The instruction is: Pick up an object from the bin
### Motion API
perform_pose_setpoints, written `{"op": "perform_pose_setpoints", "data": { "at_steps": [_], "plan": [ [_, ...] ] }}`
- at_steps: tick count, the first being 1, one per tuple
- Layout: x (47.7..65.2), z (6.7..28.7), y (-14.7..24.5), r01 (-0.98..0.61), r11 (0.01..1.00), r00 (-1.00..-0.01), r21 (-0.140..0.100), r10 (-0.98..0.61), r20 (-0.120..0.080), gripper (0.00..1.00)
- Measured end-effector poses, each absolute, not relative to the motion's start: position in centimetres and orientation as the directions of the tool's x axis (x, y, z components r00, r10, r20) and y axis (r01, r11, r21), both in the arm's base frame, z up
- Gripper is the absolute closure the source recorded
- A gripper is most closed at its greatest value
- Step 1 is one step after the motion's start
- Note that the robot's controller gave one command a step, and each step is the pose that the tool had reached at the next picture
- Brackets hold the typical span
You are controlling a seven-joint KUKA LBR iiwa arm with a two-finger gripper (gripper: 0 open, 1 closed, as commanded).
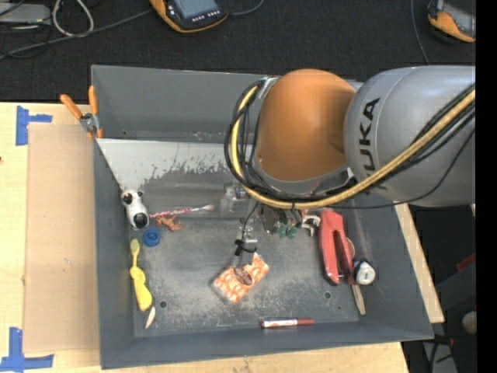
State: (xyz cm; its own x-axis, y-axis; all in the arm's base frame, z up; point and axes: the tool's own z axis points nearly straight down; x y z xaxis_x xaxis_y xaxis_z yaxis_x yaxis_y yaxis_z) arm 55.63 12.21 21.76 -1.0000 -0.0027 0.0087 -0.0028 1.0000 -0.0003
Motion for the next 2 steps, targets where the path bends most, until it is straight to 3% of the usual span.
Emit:
{"op": "perform_pose_setpoints", "data": {
  "at_steps": [1,2],
  "plan": [
    [55.8,22.2,12.1,0.0,1.0,-1.0,0.0,0.0,0.001,0.0],
    [53.9,15.4,9.7,-0.071,0.997,-0.997,0.001,-0.071,-0.001,0.0]
  ]
}}
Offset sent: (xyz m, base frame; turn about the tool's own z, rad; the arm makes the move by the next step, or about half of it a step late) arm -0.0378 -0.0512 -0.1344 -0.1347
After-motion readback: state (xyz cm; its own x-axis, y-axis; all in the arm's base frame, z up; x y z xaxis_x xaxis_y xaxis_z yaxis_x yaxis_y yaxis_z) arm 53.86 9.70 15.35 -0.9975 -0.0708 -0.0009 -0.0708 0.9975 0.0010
